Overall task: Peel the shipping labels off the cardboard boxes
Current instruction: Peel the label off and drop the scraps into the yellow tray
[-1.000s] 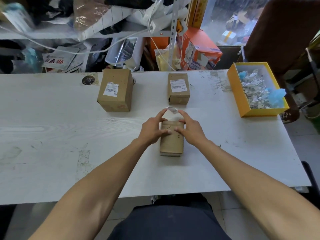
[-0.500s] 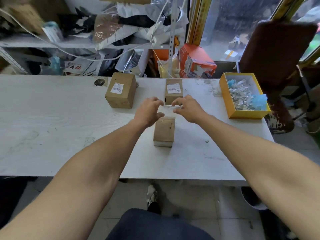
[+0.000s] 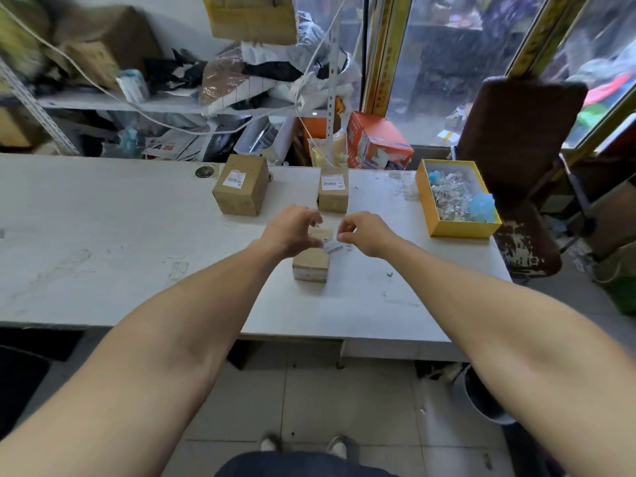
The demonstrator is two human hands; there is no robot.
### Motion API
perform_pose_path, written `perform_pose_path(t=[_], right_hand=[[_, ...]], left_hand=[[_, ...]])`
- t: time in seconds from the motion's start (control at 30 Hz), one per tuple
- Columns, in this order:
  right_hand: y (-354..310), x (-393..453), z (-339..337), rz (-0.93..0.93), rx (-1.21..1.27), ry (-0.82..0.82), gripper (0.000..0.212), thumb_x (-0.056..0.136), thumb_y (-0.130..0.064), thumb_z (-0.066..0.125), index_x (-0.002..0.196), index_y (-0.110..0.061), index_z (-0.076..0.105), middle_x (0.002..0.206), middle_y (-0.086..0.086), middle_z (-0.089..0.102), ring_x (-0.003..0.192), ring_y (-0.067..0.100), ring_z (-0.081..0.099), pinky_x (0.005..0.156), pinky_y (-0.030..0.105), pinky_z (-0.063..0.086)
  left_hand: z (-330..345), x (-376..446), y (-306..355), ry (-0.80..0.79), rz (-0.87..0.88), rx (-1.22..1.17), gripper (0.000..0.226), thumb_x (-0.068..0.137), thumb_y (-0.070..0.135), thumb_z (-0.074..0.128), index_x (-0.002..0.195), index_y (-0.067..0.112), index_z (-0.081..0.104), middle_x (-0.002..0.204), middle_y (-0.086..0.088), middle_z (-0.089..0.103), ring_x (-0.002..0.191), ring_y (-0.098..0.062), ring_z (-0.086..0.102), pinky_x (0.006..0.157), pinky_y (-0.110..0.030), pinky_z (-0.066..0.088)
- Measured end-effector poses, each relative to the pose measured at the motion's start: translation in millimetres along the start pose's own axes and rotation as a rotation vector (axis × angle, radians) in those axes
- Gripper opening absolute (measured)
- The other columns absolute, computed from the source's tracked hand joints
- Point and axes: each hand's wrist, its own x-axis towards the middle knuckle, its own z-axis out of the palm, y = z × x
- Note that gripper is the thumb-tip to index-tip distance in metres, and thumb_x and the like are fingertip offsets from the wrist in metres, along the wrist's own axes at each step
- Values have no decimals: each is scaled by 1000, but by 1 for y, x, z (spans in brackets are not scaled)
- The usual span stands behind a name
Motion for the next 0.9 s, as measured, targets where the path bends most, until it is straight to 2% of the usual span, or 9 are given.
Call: perform_pose_path(t=[0.1,0.2,0.27,0.33,0.43,0.53,0.7,0.8,0.9], right_hand=[[-12,-5,-1,-31,29,18,4,90,-22,68,89,-19,68,86,-4,64,76,10,57,65,21,43],[-25,-7,-2,-48,29,25,5,89,-22,69,91,-18,67,87,-1,65,73,9,58,68,23,48],[-29,-9,-2,-47,29,40,7,88,-21,70,93,-18,67,90,1,67,77,14,60,69,24,50],[-33,-10,-1,-59,2,63,14,86,-22,72,98,-16,66,94,3,68,83,16,61,68,22,49],[-38,-12,-2,-72,-83,49,30,82,-26,76,108,-16,65,100,1,65,87,16,60,68,21,46],[-38,-16,-1,-62,-128,-3,39,80,-24,79,115,-15,65,104,-1,63,89,16,58,73,24,43],[-39,-17,3,-74,-186,136,15,91,-23,66,103,-14,69,98,4,66,90,21,61,75,30,48],[-42,-16,2,-44,-170,174,15,90,-25,67,96,-12,72,91,5,68,86,22,63,78,36,54],[-48,-15,-2,-36,-131,184,22,88,-32,70,93,-11,74,89,4,70,81,18,64,73,35,56]], left_hand=[[1,-6,5,-34,17,-20,31,81,32,79,108,20,70,105,3,69,100,-19,58,81,-36,50],[5,-9,7,6,17,-19,7,89,23,69,90,17,72,88,-4,71,86,-27,64,73,-41,54],[4,-9,8,40,5,-39,8,88,20,67,84,15,72,80,-7,70,79,-31,64,67,-41,54],[1,-9,8,47,-6,-72,9,88,22,69,87,14,72,81,-6,71,78,-29,64,65,-39,53],[-4,-10,9,54,-61,-238,23,86,26,75,105,15,70,84,0,67,80,-21,63,72,-36,53],[-8,-9,11,40,-98,-388,37,85,9,75,121,12,64,91,-1,69,86,-18,67,81,-33,55],[-10,-6,14,35,-106,-399,22,82,11,78,103,18,75,88,0,75,82,-15,70,80,-38,59],[-8,-8,18,104,-137,-340,17,85,17,73,99,26,78,89,4,76,85,-15,69,77,-39,59],[-11,-12,21,185,-153,-217,15,89,22,68,97,31,78,93,3,75,92,-20,67,75,-39,57]])
